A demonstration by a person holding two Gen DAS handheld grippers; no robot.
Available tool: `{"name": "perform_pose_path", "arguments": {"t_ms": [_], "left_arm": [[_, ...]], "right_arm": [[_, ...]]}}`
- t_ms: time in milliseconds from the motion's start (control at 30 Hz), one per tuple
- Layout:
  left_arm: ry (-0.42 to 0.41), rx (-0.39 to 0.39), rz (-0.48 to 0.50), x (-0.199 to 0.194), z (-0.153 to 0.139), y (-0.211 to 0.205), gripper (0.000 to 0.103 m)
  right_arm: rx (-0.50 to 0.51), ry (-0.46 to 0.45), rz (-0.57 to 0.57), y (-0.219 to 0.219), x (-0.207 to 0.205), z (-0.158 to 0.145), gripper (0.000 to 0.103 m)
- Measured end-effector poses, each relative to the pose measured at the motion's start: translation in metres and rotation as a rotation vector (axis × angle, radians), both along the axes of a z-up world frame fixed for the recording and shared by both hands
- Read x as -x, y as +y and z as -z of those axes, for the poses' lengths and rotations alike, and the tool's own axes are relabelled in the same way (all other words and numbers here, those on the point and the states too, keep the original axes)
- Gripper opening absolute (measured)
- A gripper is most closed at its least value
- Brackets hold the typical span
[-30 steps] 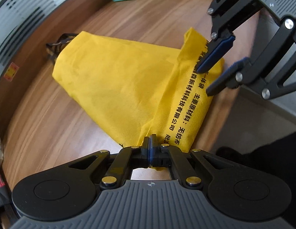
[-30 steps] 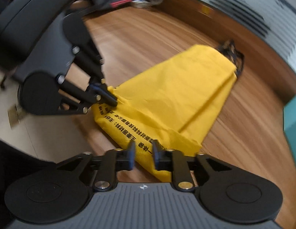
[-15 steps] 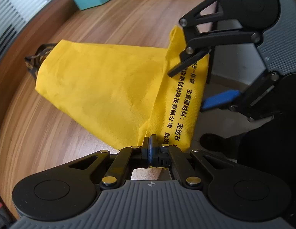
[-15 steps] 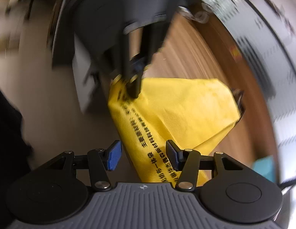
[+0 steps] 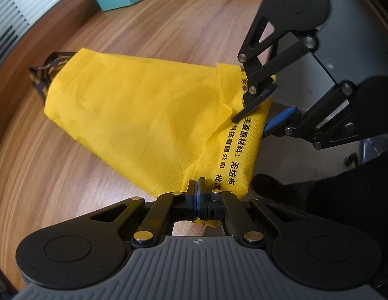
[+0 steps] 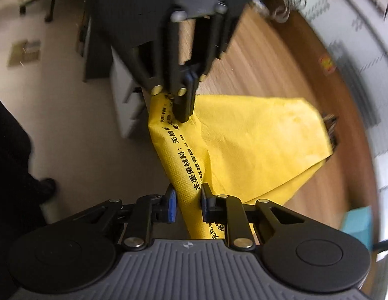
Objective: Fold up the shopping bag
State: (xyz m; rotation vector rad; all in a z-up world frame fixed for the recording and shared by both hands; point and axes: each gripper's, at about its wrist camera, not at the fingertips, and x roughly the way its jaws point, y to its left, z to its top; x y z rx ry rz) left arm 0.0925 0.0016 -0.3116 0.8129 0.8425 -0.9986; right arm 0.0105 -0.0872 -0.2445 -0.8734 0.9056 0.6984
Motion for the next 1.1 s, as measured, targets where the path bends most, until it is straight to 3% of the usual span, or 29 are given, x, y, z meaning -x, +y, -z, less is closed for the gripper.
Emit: {"name": "perform_pose_path", "arguments": {"t_ms": [167,300,400,467,533,600,733,767,867,900,967,1067,1100], "left_arm": [[-0.061,0.095,-0.055,0.002,-0.028,0.013,0.001],[-0.139,0.096,-0.028,0.013,-0.046,0.02,0.003],[-0.27,0.063,0.036,0.026,-0.048,0.016,0.005],[-0.393,0.013,0.106,0.037,-0.042,0.01,0.005],[-0.541,-0.103,0.23,0.049,-0.027,0.002,0.007],[-0.595,-0.236,0.337,0.051,-0.006,-0.005,0.007],[-0.586,-0.266,0.396,0.048,-0.001,-0.009,0.01],[-0.584,-0.265,0.407,0.048,-0.003,-0.01,0.018],[-0.646,-0.222,0.449,0.055,-0.01,-0.008,0.088],[-0.657,-0.162,0.474,0.06,-0.017,-0.004,0.093],[-0.625,-0.145,0.496,0.062,-0.022,-0.004,0.093],[-0.571,-0.228,0.539,0.059,-0.012,-0.009,0.091],[-0.581,-0.266,0.555,0.055,-0.003,-0.011,0.083]], "right_arm": [[-0.164,0.312,0.152,-0.021,-0.067,-0.016,0.02],[-0.244,0.529,0.208,-0.038,-0.112,-0.016,0.019],[-0.315,0.704,0.246,-0.054,-0.156,-0.012,0.018],[-0.338,0.768,0.254,-0.058,-0.174,-0.009,0.017],[-0.337,0.8,0.237,-0.058,-0.186,-0.009,0.017],[-0.315,0.8,0.2,-0.053,-0.192,-0.011,0.016],[-0.236,0.759,0.088,-0.041,-0.168,-0.023,0.014],[-0.227,0.754,0.069,-0.04,-0.167,-0.025,0.014],[-0.208,0.768,0.033,-0.039,-0.17,-0.025,0.014],[-0.204,0.769,0.024,-0.041,-0.172,-0.025,0.014],[-0.211,0.777,0.014,-0.043,-0.174,-0.027,0.014],[-0.214,0.772,-0.006,-0.04,-0.176,-0.031,0.014],[-0.214,0.769,-0.014,-0.039,-0.177,-0.032,0.014]]}}
